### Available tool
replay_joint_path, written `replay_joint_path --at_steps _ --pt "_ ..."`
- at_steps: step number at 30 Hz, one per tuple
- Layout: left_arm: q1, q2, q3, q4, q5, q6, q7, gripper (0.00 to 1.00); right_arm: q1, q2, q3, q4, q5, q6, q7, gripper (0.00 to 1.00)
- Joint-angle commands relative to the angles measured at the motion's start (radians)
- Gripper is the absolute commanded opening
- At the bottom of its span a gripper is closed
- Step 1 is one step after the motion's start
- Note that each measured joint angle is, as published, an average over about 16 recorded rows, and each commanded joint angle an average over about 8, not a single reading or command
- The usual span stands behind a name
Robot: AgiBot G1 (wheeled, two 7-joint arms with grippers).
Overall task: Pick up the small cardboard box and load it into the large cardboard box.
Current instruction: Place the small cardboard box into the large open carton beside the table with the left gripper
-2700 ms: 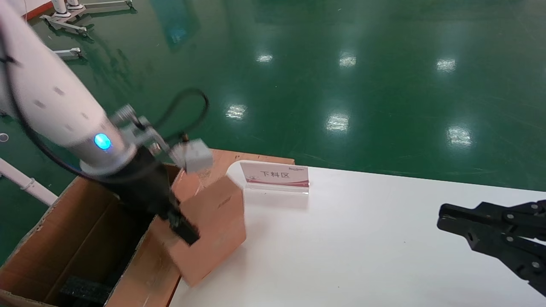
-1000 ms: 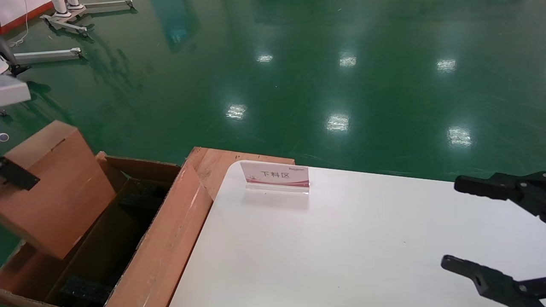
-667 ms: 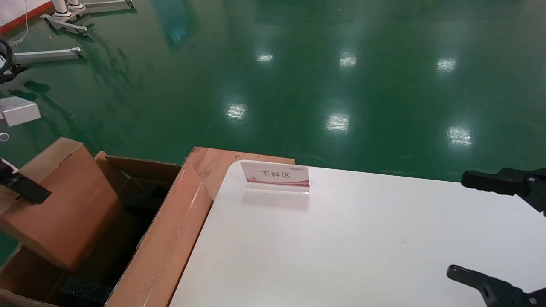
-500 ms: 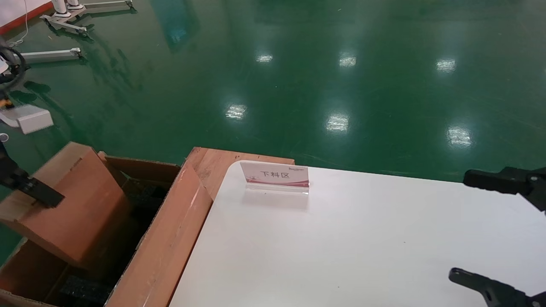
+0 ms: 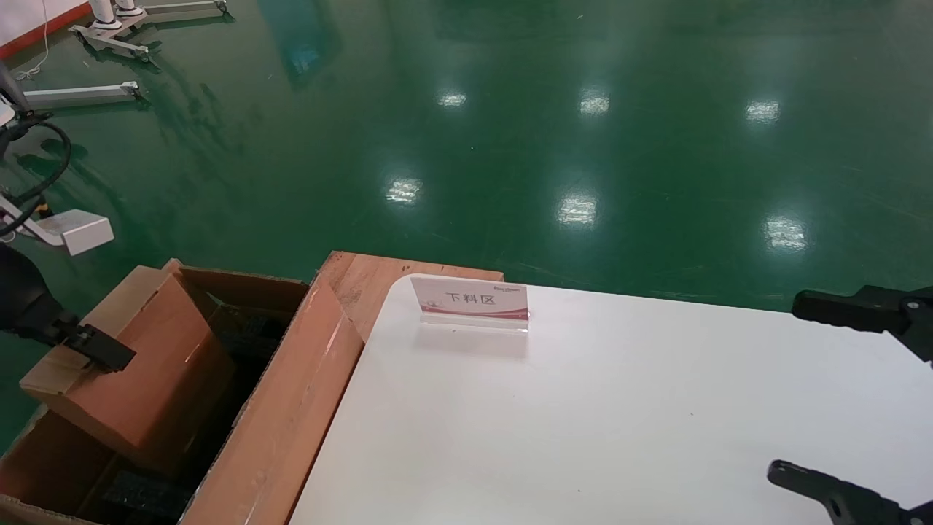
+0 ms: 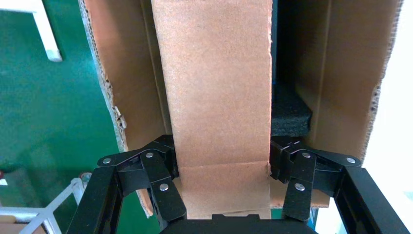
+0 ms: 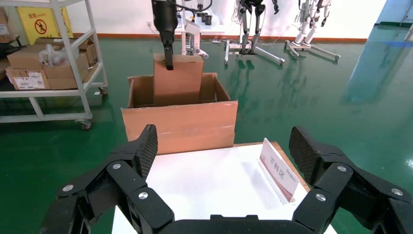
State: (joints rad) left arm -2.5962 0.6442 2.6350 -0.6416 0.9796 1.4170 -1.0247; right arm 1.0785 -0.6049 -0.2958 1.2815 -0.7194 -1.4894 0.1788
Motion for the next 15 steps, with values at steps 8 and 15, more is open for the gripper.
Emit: replay_joint_path --at_steps 8,15 --pt "0.023 -0.010 0.009 -0.018 0.014 -0.044 -0.023 0.00 0.000 0.000 0.000 0.000 0.000 0.000 0.000 1.00" --pt "0.033 -0.006 0.020 -0.026 0.035 -0.066 -0.037 0.00 0.000 0.000 -0.001 0.000 0.001 0.000 0.000 1.00"
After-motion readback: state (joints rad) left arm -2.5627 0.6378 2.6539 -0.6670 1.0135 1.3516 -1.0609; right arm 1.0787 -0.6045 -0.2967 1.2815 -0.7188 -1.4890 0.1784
